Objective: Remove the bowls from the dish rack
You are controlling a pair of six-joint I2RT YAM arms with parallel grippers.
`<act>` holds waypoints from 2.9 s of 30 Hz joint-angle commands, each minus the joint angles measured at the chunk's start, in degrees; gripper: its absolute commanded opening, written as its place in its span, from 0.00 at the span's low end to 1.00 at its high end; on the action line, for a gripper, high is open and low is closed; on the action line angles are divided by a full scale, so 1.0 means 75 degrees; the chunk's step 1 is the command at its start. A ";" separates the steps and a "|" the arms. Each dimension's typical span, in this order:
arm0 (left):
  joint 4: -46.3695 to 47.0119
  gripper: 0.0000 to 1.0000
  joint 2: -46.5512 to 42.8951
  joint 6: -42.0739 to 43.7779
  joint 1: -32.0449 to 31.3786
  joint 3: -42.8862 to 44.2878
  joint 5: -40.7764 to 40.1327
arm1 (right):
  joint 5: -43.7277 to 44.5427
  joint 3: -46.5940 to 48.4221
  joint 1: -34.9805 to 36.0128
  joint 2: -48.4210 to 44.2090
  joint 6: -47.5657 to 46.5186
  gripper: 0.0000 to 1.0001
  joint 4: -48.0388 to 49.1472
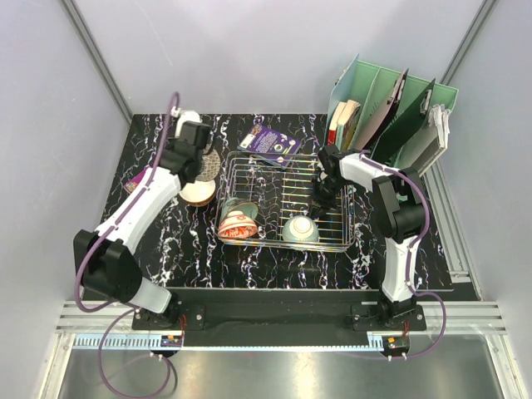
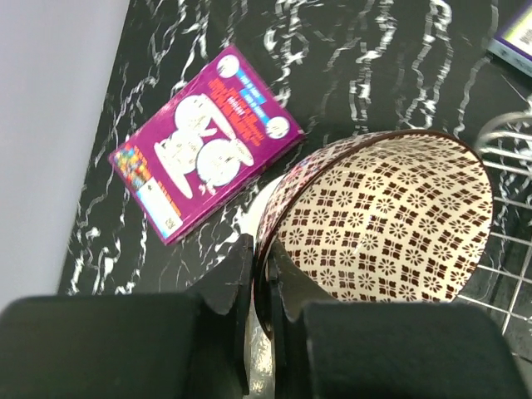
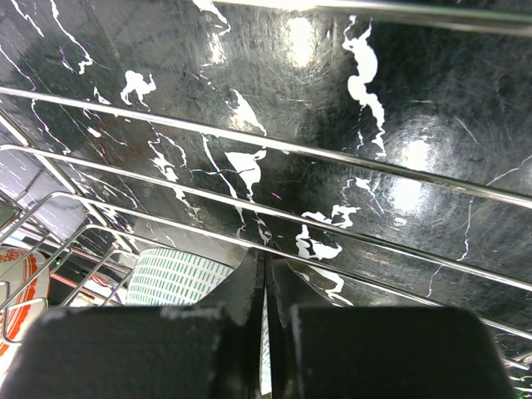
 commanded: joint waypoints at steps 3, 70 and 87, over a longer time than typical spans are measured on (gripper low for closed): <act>-0.0254 0.00 -0.0936 -0.1064 0.0893 -0.0222 0.1044 | 0.0307 -0.0111 0.0097 -0.0147 -0.0151 0.00 -0.0461; -0.0372 0.33 -0.2836 -0.3526 0.1808 -0.4665 0.2123 | 0.0553 0.0030 0.0097 -0.0100 -0.0327 0.35 -0.0707; -0.1157 0.54 -0.3585 -0.2929 0.1808 -0.3494 0.1549 | 0.1022 0.0065 0.0098 -0.0545 -0.0034 0.57 -0.1211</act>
